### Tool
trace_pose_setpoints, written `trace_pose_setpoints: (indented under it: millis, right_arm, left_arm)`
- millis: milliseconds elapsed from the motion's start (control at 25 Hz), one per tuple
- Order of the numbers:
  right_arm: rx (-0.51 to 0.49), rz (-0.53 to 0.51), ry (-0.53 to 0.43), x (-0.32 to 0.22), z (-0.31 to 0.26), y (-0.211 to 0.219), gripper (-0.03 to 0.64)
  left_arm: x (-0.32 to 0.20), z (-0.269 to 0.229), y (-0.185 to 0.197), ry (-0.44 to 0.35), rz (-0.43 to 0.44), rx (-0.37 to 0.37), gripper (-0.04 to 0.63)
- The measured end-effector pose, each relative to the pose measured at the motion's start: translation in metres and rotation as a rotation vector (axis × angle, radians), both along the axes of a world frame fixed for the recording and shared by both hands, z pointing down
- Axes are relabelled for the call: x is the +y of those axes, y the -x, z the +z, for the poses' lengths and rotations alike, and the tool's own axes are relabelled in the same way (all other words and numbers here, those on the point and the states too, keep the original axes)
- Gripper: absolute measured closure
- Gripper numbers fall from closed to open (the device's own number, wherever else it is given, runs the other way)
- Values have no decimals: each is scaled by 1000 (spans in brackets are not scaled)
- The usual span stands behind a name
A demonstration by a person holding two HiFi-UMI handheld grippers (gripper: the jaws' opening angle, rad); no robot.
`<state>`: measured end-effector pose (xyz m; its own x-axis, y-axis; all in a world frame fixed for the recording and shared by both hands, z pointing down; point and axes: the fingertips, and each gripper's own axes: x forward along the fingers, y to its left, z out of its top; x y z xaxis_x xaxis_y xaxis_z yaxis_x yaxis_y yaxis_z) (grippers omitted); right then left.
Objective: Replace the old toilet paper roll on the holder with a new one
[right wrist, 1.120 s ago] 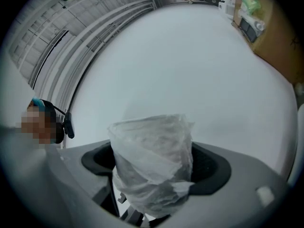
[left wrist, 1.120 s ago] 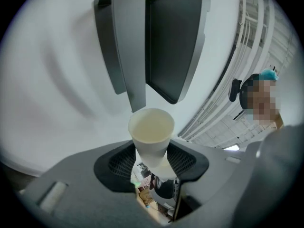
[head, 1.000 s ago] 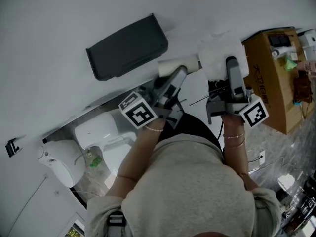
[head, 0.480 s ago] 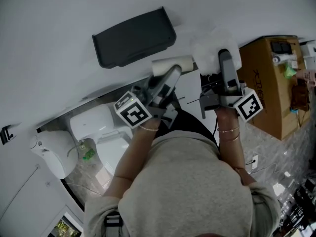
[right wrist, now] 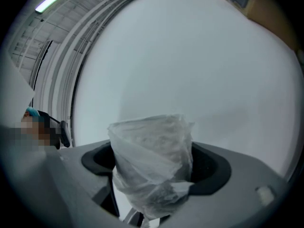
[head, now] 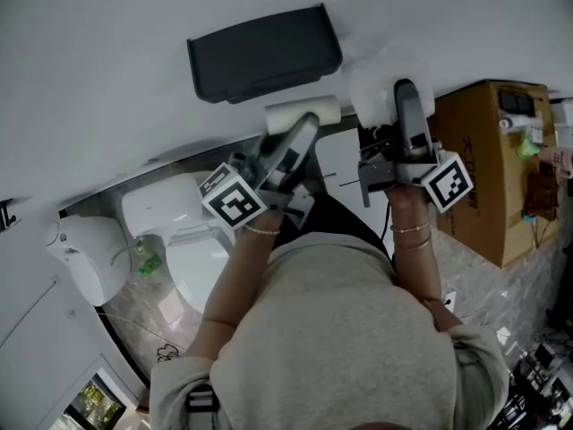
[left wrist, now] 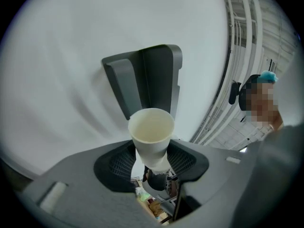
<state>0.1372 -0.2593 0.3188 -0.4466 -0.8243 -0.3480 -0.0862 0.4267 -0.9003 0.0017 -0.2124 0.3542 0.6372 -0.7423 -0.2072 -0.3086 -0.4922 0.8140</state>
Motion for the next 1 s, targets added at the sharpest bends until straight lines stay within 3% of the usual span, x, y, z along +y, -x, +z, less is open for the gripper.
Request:
trace_pose_setpoints:
  millis: [680,1000]
  right_arm:
    - [-170,-67,54,-25,15,19,164]
    - [-198,-80,68,-31,22,27,164]
  left_arm:
    - [1,-2,21,-1,-88,-7,387]
    - [-1,0,22,1,-91,-7,387]
